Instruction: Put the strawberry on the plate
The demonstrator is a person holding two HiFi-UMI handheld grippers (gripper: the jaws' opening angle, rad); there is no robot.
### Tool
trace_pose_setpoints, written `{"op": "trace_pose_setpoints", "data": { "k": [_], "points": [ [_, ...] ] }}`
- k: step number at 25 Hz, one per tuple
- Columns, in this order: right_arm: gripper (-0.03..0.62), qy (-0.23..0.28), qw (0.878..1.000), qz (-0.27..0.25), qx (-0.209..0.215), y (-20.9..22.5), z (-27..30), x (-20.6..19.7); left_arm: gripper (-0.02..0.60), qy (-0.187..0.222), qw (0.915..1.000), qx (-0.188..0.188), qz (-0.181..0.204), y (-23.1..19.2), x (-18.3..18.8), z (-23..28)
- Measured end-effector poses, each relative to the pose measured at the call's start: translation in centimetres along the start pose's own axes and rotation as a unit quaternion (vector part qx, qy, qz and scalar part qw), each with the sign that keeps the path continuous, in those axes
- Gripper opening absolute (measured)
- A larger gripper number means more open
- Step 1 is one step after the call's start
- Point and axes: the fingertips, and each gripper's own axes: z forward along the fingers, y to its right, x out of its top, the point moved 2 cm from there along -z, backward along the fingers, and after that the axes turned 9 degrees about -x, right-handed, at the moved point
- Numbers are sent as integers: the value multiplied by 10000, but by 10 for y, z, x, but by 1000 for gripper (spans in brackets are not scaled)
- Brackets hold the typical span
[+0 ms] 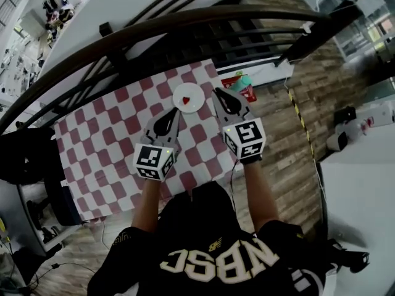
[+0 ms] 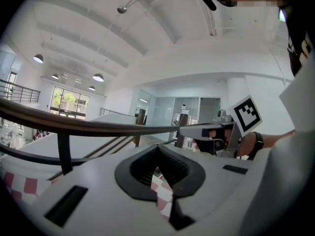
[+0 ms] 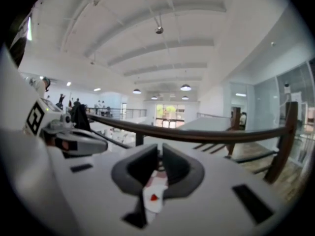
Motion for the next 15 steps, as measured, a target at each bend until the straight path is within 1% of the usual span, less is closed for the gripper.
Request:
{"op": "trace_pose_setpoints", "data": {
  "k": [3,8,10,15],
  "points": [
    [32,98,9994,237,-243,-10,-19,7,12,260,9996,80,125,4,22,-11],
    [26,251,9954,786,-495,-27,-50,7,13,452,9985,217,213,16,42,-36],
    [24,335,9940,853,-593,-35,-58,7,13,462,9982,259,264,18,45,-42],
    [20,439,9920,799,-873,-49,-73,9,13,455,9978,308,369,22,47,-53]
  ]
}}
